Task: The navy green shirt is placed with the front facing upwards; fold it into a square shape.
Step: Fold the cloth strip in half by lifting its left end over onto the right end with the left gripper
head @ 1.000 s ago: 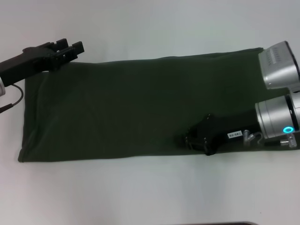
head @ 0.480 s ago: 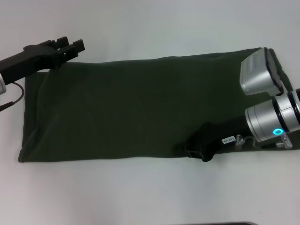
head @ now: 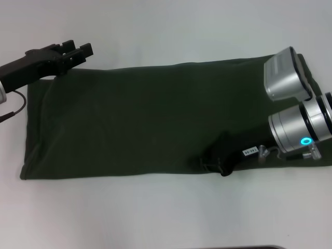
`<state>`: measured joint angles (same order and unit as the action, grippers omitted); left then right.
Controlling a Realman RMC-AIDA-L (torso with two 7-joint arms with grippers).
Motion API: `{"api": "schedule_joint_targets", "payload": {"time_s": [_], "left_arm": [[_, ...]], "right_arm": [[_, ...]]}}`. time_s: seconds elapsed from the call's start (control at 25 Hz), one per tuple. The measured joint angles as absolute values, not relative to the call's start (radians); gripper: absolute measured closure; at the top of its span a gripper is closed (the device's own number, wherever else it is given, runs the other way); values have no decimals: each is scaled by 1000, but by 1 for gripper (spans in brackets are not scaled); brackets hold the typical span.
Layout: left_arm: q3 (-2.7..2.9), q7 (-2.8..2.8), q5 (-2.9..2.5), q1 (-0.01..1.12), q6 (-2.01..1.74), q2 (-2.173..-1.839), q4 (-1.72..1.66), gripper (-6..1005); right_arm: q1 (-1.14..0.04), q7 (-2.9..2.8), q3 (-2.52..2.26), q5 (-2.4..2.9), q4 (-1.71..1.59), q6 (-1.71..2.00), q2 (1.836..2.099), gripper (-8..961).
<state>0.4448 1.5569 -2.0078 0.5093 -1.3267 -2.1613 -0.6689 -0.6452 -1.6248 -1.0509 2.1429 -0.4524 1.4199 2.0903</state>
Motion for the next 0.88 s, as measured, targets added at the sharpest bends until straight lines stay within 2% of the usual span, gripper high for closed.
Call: {"api": "schedule_joint_targets", "payload": {"time_s": [0.4,0.88], "left_arm": [[445,1556,-2008,515,-1323,-2163,-667,418],[444,1555,-2008,522,-1311,-2163,-657,419]], "right_arm": [[-704,-1635,-1068,2129,-452,1413,2092,922],[-714,-1703,-1169,2129,-451,1325,2094,923]]}}
